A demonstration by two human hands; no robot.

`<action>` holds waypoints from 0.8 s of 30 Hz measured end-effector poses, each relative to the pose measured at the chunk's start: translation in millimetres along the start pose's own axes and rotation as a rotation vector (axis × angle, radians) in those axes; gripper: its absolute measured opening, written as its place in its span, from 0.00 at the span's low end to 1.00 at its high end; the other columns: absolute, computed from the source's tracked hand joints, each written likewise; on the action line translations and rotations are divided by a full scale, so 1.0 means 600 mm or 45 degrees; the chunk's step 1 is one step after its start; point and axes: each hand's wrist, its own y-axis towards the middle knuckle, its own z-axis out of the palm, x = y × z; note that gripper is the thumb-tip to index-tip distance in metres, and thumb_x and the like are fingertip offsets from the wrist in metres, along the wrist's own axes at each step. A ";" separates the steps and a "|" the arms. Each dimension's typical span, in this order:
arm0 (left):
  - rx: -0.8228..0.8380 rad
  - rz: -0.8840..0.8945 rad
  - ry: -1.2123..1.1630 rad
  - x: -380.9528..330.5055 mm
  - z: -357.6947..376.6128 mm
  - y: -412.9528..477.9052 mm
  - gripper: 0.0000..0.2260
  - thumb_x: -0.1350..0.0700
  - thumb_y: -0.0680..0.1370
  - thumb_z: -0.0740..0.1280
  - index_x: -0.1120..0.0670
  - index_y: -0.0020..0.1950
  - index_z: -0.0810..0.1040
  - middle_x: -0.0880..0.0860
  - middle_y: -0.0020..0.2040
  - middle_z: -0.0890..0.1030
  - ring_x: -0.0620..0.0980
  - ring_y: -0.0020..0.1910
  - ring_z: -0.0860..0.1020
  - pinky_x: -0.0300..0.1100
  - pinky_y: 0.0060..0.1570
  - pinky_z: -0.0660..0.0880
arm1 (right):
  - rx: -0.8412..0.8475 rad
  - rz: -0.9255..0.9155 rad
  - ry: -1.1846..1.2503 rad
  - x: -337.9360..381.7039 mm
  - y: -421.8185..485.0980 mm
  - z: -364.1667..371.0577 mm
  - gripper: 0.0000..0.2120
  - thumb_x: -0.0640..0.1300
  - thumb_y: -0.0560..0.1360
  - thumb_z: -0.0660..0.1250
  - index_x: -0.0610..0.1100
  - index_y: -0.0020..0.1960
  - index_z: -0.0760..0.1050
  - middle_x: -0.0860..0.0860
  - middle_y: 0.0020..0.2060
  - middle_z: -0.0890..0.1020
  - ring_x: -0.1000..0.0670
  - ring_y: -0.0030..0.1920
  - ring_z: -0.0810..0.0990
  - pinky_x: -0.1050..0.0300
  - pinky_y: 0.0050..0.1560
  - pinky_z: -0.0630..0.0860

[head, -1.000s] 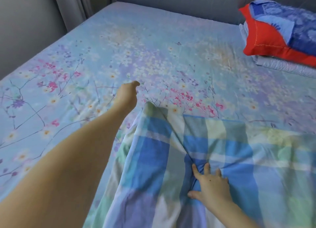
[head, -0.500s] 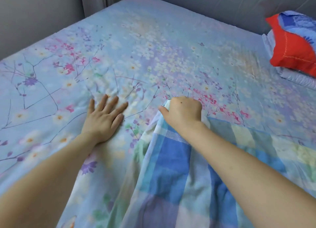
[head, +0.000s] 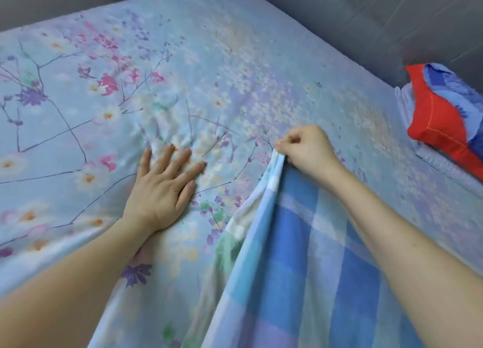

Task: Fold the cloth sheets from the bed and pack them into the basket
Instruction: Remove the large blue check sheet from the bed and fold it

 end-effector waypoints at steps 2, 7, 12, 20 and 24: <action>-0.027 0.002 -0.008 -0.001 -0.003 0.000 0.21 0.45 0.79 0.49 0.43 0.71 0.68 0.52 0.71 0.70 0.58 0.72 0.64 0.60 0.71 0.50 | 0.243 0.093 -0.625 -0.033 -0.012 0.041 0.03 0.40 0.72 0.65 0.42 0.40 0.76 0.45 0.35 0.76 0.45 0.40 0.77 0.60 0.35 0.65; -0.021 0.000 0.000 0.000 -0.003 0.001 0.22 0.46 0.79 0.50 0.44 0.71 0.69 0.52 0.71 0.70 0.58 0.72 0.63 0.59 0.70 0.50 | -0.141 -0.382 -0.989 -0.021 -0.044 0.062 0.13 0.37 0.70 0.63 0.41 0.55 0.73 0.44 0.49 0.77 0.39 0.52 0.75 0.52 0.44 0.66; -0.002 0.004 0.007 0.000 -0.005 0.000 0.22 0.45 0.79 0.49 0.44 0.71 0.69 0.52 0.71 0.70 0.58 0.72 0.63 0.59 0.70 0.51 | 0.282 -0.770 -1.206 0.034 -0.054 0.085 0.08 0.38 0.70 0.61 0.42 0.32 0.67 0.49 0.31 0.72 0.46 0.40 0.70 0.51 0.51 0.59; -0.027 0.003 -0.028 0.001 -0.004 0.000 0.22 0.45 0.79 0.49 0.45 0.70 0.70 0.53 0.70 0.71 0.59 0.72 0.64 0.61 0.70 0.52 | 0.391 -0.748 -1.817 -0.008 -0.036 0.058 0.15 0.39 0.74 0.60 0.47 0.33 0.57 0.54 0.30 0.63 0.54 0.30 0.61 0.54 0.47 0.60; -0.047 0.008 -0.030 0.000 -0.003 0.000 0.22 0.46 0.78 0.50 0.46 0.70 0.71 0.53 0.69 0.72 0.59 0.71 0.65 0.60 0.70 0.52 | 0.394 -0.781 -1.741 -0.064 -0.029 0.044 0.11 0.47 0.72 0.65 0.50 0.33 0.65 0.55 0.35 0.77 0.50 0.37 0.72 0.53 0.49 0.61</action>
